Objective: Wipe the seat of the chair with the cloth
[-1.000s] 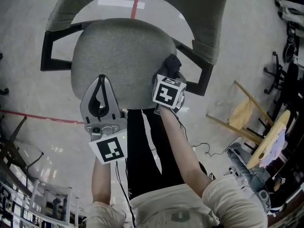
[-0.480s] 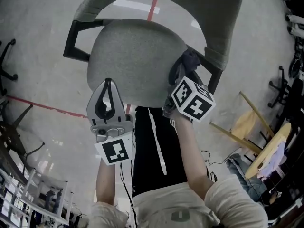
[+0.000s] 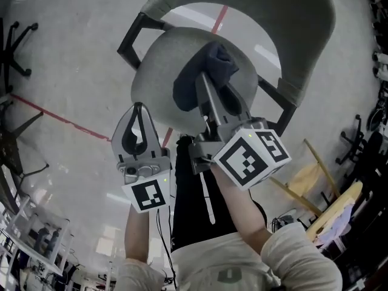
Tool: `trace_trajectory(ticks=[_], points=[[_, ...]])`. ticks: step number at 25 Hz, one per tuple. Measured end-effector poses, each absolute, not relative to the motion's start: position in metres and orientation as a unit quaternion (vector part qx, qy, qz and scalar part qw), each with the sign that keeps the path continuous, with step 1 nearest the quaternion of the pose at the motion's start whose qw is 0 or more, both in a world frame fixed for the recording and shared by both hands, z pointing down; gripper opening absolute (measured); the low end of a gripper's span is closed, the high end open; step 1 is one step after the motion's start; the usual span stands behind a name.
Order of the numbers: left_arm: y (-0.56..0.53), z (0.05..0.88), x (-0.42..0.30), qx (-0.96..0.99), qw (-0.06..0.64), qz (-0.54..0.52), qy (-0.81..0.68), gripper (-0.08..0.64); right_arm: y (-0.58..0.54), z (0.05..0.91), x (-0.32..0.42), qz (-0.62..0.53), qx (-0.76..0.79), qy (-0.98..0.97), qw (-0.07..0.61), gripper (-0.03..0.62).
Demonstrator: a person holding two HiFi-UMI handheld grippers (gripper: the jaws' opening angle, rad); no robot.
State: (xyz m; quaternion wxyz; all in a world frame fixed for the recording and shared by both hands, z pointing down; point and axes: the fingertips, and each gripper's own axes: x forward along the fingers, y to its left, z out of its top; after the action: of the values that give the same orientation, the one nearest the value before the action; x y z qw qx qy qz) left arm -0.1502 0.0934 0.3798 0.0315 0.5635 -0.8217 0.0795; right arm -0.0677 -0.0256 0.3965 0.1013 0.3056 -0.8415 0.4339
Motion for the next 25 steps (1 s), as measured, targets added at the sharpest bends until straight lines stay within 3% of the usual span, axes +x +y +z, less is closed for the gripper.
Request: trace_trajectory(ticks=[9, 14, 21, 25], points=[[0.16, 0.406, -0.187, 0.49, 0.054, 0.101, -0.864, 0.015, 0.072, 0.462, -0.164, 0.533, 0.162, -0.822, 0.118, 0.055], [0.198, 0.421, -0.206, 0.459, 0.066, 0.114, -0.879, 0.015, 0.108, 0.522, -0.203, 0.551, 0.14, -0.806, 0.163, 0.055], [0.233, 0.447, -0.204, 0.428, 0.087, 0.114, -0.892, 0.015, 0.138, 0.623, -0.206, 0.519, 0.161, -0.801, 0.252, 0.055], [0.237, 0.452, -0.203, 0.434, 0.084, 0.114, -0.89, 0.015, 0.141, 0.646, -0.199, 0.502, 0.175, -0.803, 0.27, 0.055]])
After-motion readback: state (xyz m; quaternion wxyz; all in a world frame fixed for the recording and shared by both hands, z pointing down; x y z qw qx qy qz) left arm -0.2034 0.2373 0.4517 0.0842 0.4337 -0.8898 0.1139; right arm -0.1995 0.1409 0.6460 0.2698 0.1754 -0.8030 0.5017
